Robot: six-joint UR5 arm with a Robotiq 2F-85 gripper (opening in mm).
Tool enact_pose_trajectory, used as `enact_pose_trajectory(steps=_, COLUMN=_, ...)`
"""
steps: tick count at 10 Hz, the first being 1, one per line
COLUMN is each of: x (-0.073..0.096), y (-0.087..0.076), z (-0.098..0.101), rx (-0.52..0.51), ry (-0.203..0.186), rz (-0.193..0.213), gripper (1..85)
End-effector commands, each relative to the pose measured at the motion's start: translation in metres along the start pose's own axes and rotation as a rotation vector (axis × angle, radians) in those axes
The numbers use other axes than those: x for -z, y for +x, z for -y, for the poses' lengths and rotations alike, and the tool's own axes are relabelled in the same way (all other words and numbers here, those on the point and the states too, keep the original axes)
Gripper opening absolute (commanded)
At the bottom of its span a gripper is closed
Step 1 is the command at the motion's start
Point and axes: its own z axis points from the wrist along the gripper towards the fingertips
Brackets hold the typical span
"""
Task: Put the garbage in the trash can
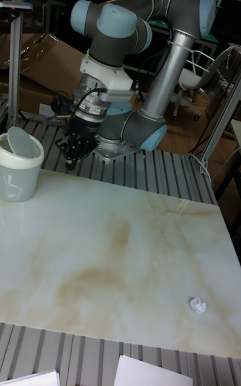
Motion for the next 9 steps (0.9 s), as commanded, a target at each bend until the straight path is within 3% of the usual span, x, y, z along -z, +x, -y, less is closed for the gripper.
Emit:
enact_pose_trajectory(steps=1, x=0.003, y=-0.046, z=-0.028, rx=-0.166, ry=-0.092, rz=0.093, gripper=1.7)
enact_pose_trajectory(steps=3, x=0.010, y=-0.109, z=-0.053, rx=-0.220, ry=-0.099, rz=0.089, gripper=1.7)
enact_pose_trajectory(steps=4, x=0.009, y=-0.121, z=-0.057, rx=-0.232, ry=-0.077, rz=0.075, gripper=1.7)
enact_pose_trajectory(steps=5, x=0.007, y=-0.111, z=-0.049, rx=-0.228, ry=-0.037, rz=0.036, gripper=1.7)
enact_pose_trajectory(steps=6, x=0.007, y=-0.103, z=-0.044, rx=-0.199, ry=-0.013, rz=0.008, gripper=8.3)
enact_pose_trajectory(steps=7, x=0.007, y=-0.110, z=-0.047, rx=-0.160, ry=-0.024, rz=0.035, gripper=28.0)
enact_pose_trajectory(steps=8, x=0.007, y=-0.117, z=-0.044, rx=-0.136, ry=-0.014, rz=0.063, gripper=54.7)
enact_pose_trajectory(steps=9, x=0.006, y=-0.112, z=-0.040, rx=-0.135, ry=-0.015, rz=0.094, gripper=62.3)
